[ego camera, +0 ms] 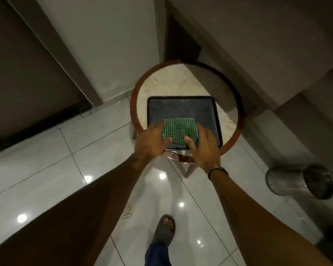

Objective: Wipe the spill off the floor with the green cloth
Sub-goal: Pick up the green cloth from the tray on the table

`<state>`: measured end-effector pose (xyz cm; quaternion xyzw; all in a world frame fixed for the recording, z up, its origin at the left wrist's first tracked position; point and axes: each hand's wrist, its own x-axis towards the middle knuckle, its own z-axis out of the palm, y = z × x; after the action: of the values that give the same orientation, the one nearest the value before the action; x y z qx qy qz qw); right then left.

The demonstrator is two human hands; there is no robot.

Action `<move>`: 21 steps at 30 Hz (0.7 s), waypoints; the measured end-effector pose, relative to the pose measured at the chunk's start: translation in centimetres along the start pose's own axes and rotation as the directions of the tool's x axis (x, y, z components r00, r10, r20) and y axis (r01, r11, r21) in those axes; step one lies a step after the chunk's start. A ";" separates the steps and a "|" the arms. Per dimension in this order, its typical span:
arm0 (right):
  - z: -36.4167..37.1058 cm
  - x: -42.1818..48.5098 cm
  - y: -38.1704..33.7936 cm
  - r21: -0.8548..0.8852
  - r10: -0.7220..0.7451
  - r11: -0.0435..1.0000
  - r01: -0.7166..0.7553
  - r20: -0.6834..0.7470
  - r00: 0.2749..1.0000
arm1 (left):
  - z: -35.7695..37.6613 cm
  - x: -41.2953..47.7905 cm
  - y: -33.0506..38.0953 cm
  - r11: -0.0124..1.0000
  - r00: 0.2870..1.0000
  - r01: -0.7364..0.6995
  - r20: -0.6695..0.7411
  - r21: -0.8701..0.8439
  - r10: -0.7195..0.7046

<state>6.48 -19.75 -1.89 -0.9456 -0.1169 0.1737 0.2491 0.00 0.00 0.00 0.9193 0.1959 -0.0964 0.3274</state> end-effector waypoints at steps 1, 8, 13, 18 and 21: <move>1.2 1.6 1.0 0.033 -0.011 0.999 0.011 -0.007 1.000 | 1.8 1.6 -0.7 0.999 1.000 0.012 -0.008 -0.047 -0.013; 7.0 9.3 5.7 -0.119 0.053 0.991 -0.058 -0.043 0.998 | 10.0 8.5 -3.9 0.985 0.982 0.167 -0.081 -0.038 -0.170; 8.2 9.9 6.2 0.040 0.122 0.992 -0.118 -0.131 0.984 | 11.1 9.8 -4.3 0.957 0.963 0.247 -0.071 -0.155 -0.260; 6.9 8.1 4.6 0.501 0.257 0.850 -0.166 -0.118 0.959 | 8.4 8.2 -3.7 0.847 0.938 0.282 -0.058 -0.450 -0.343; 5.9 3.5 2.1 0.712 0.297 0.684 -0.160 -0.070 0.952 | 5.2 4.2 -4.3 0.703 0.942 0.274 0.035 -0.657 -0.335</move>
<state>7.66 -17.95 -8.69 -0.7997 0.0996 0.1486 0.5731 1.75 0.96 -7.69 0.7050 0.3804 -0.0346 0.5976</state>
